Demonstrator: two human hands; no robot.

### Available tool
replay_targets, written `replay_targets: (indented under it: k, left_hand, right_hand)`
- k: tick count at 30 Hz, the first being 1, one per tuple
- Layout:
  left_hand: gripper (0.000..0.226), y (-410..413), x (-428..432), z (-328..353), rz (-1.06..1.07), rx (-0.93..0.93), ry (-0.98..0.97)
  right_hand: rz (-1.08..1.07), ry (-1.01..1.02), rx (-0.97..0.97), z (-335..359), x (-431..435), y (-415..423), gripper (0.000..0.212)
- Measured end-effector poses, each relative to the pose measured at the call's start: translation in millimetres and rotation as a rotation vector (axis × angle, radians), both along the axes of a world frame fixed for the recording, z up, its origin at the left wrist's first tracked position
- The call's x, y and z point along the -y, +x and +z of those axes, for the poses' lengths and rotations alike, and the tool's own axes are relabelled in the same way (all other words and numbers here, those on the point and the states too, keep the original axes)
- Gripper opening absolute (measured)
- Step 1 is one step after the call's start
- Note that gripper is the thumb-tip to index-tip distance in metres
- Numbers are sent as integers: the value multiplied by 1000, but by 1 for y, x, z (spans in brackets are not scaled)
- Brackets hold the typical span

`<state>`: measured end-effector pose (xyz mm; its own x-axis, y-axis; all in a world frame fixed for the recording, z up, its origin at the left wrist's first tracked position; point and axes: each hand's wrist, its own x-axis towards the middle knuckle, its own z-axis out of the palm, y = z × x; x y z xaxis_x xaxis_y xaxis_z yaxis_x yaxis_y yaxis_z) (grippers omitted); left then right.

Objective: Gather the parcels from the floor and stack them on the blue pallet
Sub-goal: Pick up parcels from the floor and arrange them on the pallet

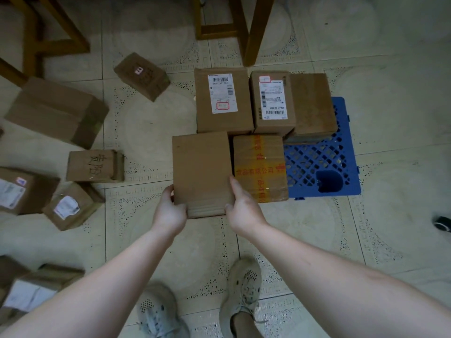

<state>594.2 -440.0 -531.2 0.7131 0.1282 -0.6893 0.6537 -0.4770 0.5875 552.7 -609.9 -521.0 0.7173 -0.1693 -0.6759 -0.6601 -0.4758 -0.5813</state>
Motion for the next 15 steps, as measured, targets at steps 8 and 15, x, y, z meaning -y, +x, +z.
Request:
replay_targets:
  k: [8, 15]
  left_hand:
    - [67, 15, 10, 5, -124, -15, -63]
    - [75, 7, 20, -3, -256, -36, 3]
  right_hand:
    - [-70, 0, -41, -7, 4, 6, 70]
    - [-28, -57, -85, -13, 10, 6, 72]
